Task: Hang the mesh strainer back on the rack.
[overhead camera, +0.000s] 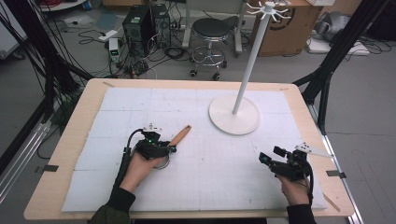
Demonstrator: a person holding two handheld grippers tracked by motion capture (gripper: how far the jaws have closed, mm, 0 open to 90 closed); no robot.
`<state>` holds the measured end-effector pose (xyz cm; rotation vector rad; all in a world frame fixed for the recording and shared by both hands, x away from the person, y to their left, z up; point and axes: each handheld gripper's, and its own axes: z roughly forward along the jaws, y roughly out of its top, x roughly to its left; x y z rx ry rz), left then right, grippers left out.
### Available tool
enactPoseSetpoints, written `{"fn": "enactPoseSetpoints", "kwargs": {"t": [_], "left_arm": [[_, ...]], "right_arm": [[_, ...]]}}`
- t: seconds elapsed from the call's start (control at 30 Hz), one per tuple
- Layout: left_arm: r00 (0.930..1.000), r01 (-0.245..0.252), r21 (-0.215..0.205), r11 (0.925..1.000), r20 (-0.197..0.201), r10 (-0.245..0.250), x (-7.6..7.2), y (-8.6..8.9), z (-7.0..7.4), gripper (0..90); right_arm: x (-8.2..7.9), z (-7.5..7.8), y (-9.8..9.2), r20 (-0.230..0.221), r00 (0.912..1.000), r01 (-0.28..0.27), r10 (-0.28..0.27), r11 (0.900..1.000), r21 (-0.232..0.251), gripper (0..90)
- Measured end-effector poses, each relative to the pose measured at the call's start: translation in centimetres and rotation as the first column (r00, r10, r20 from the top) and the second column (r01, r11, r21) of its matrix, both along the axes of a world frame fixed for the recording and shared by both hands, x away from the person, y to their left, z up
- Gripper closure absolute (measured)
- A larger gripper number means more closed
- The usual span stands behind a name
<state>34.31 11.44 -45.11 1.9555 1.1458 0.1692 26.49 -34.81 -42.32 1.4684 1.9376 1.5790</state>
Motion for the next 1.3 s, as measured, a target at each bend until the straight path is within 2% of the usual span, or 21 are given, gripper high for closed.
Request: {"fn": "enactPoseSetpoints", "kwargs": {"t": [0.07, 0.2, 0.37, 0.43, 0.5, 0.57, 0.7, 0.83, 1.1, 1.13, 1.3], "left_arm": [[1.0000, 0.004, 0.042, 0.9991, -0.005, -0.004, 0.1, -0.4, 0.3, 62.2], [0.9997, 0.008, 0.154, 0.9881, 0.021, -0.011, 0.0, -1.5, 0.7, 65.7], [0.9993, 0.017, 0.169, 0.9855, 0.029, -0.022, 0.1, -1.6, 0.7, 68.0], [0.9980, 0.023, 0.218, 0.9756, 0.053, -0.035, -0.2, -2.0, 0.7, 68.0], [0.9972, 0.027, 0.245, 0.9691, 0.061, -0.043, -0.2, -2.3, 0.8, 68.2], [0.9968, 0.026, 0.251, 0.9677, 0.067, -0.044, -0.3, -2.3, 0.7, 68.2], [0.9962, 0.030, 0.242, 0.9699, 0.073, -0.049, -0.3, -2.2, 0.6, 69.2], [0.9949, 0.018, 0.279, 0.9602, 0.090, -0.045, -0.6, -2.6, 0.7, 70.3], [0.9924, 0.035, 0.302, 0.9527, 0.102, -0.068, -0.6, -2.8, 0.8, 70.7], [0.9926, 0.039, 0.301, 0.9528, 0.098, -0.071, -0.5, -2.8, 0.9, 70.6], [0.9957, 0.044, 0.245, 0.9685, 0.068, -0.062, -0.2, -2.1, 0.8, 70.9]], "right_arm": [[0.0, 0.0, 0.0, 0.004, 1.0000, 0.001, -0.001, 1.000, -0.003, 10.9], [0.0, 0.0, 0.1, 0.000, 1.0000, 0.001, -0.001, 1.000, -0.003, 10.9], [0.0, 0.0, 0.0, -0.001, 1.0000, 0.002, -0.002, 1.000, -0.004, 10.9], [0.0, 0.0, 0.0, 0.005, 1.0000, 0.001, -0.001, 1.000, -0.003, 10.9], [0.1, 0.0, 0.0, 0.007, 1.0000, 0.001, -0.001, 1.000, -0.003, 10.9], [0.0, 0.1, 0.1, 0.012, 0.9999, -0.001, 0.001, 1.000, -0.003, 10.9], [0.0, 0.3, 0.2, 0.010, 1.0000, 0.000, 0.000, 1.000, 0.000, 11.0], [0.0, 0.2, 0.2, 0.010, 0.9999, 0.000, 0.000, 1.000, -0.004, 11.1], [0.0, 0.2, 0.0, 0.013, 0.9999, 0.001, -0.001, 1.000, -0.008, 12.6], [0.0, 0.1, 0.0, 0.005, 1.0000, 0.003, -0.003, 1.000, -0.005, 12.6], [0.0, 0.1, 0.0, 0.012, 0.9999, 0.001, -0.001, 1.000, -0.002, 12.6]]}}
